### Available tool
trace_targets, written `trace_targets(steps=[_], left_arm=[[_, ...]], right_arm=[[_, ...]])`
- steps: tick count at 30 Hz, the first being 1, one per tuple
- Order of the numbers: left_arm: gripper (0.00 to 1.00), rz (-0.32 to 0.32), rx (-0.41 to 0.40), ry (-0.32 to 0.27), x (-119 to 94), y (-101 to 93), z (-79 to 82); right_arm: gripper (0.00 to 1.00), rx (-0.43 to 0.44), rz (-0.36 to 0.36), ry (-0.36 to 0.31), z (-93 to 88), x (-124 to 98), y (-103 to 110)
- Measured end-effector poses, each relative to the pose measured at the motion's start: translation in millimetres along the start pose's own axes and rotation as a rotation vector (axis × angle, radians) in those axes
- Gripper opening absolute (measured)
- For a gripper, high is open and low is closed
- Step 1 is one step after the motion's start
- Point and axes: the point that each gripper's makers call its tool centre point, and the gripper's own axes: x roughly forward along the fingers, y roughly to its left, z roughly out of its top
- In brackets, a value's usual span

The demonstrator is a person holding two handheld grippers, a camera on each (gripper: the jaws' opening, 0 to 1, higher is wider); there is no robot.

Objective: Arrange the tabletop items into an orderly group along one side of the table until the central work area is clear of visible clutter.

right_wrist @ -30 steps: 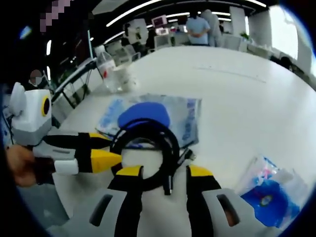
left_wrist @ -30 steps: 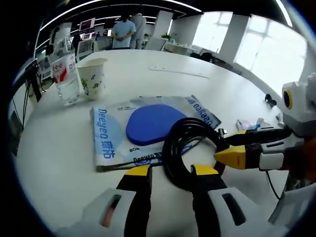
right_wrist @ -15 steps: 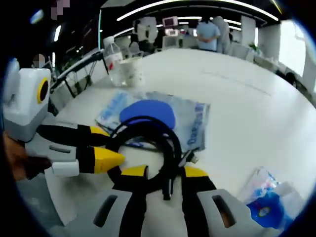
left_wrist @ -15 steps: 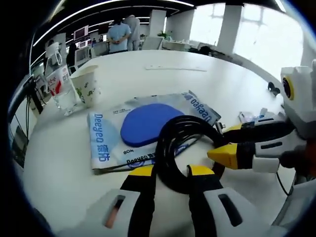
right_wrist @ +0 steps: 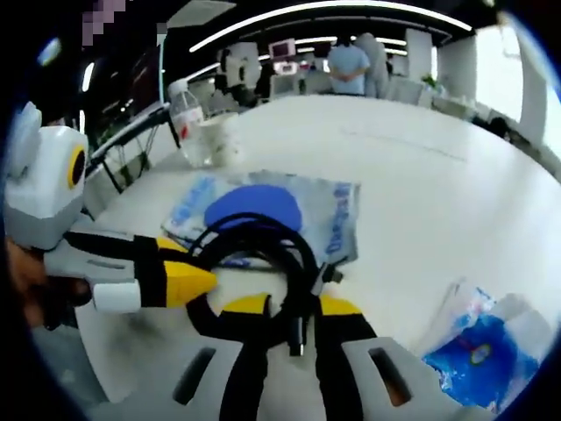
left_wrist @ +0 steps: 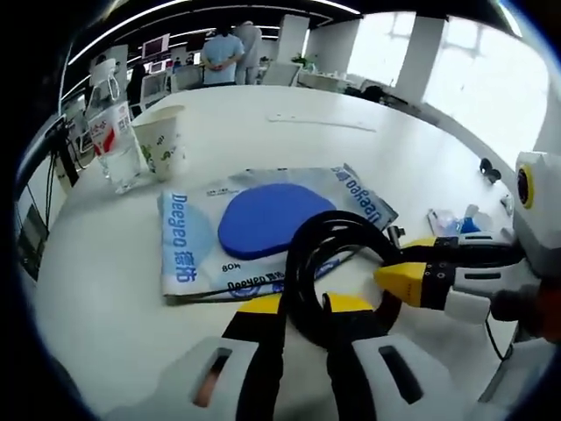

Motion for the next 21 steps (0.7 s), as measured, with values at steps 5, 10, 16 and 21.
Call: trace_targets(steps=[5, 10, 16, 21], left_arm=[[0.14, -0.026, -0.019, 0.01, 1, -1.9, 0.4], [0.11, -0.056, -0.025, 0.026, 0, -3.7, 3.5], [0.09, -0.073, -0.037, 0.033, -4, -7.1, 4.9], [0.08, -0.066, 0.0, 0.019, -9, -8.5, 9.0]], right_arm=[[0.11, 0.053, -0.024, -0.009, 3.6, -6, -7], [0.1, 0.062, -0.014, -0.006, 2.2, -8, -6], [0.1, 0.072, -0.011, -0.003, 0.2, -11, -7], [0.1, 0.085, -0.002, -0.01, 1.3, -16, -5]])
